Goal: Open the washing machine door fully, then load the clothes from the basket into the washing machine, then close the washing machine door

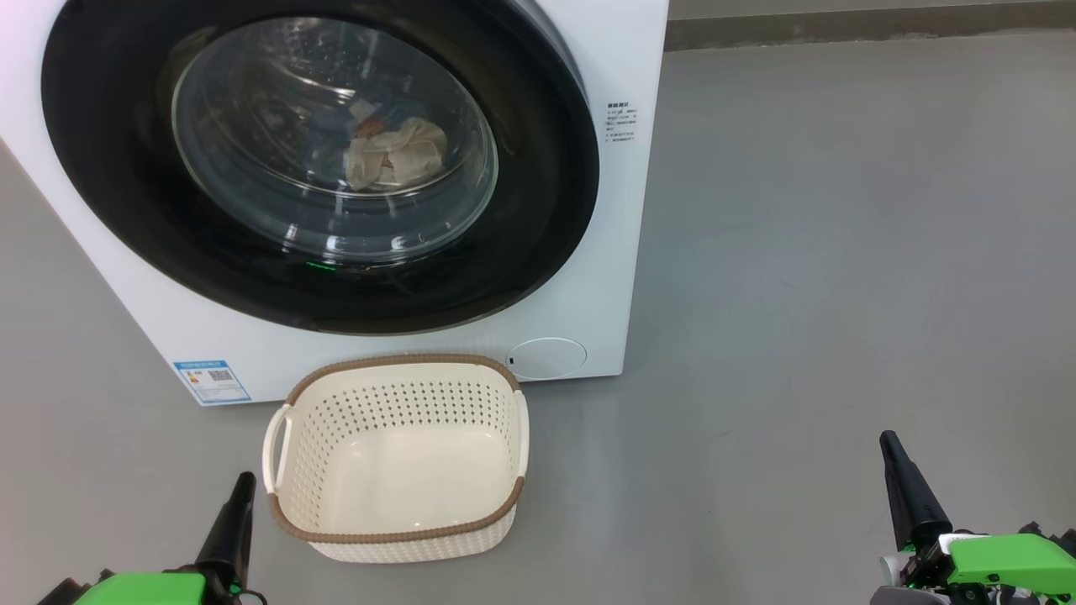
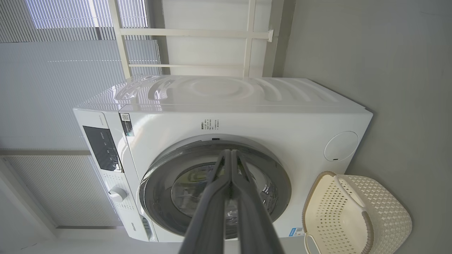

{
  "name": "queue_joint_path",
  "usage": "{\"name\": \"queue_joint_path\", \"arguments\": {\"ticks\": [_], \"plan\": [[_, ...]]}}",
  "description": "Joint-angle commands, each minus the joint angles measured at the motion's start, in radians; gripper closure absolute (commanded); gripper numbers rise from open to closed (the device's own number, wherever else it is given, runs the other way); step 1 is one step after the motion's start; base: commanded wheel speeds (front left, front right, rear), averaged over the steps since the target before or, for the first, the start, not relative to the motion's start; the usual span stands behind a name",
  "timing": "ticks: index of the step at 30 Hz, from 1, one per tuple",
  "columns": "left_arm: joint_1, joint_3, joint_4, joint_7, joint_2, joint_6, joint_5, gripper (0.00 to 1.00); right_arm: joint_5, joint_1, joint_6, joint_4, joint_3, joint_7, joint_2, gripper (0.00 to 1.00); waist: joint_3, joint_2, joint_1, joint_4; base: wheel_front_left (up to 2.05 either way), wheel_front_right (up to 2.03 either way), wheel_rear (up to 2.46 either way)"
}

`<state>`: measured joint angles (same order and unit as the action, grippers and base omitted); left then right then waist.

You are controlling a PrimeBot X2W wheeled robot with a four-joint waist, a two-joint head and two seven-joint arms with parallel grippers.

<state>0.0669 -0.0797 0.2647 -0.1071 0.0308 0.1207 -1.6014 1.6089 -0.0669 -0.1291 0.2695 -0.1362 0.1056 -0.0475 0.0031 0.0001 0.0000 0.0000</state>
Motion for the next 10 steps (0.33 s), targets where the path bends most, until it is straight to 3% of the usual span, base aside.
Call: {"name": "queue_joint_path", "arguments": {"ticks": [1,10], "plan": [[0.041,-0.034,-0.020,-0.006,0.019,0.010,-0.007,1.00,-0.001,-0.041,-0.002,-0.025,0.022,0.008,-0.003,1.00,0.000,-0.0001,0.0000,0.000,0.00,0.00,0.00],[0.041,-0.034,-0.020,-0.006,0.019,0.010,-0.007,1.00,-0.001,-0.041,-0.002,-0.025,0.022,0.008,-0.003,1.00,0.000,-0.0001,0.0000,0.000,0.00,0.00,0.00]]}}
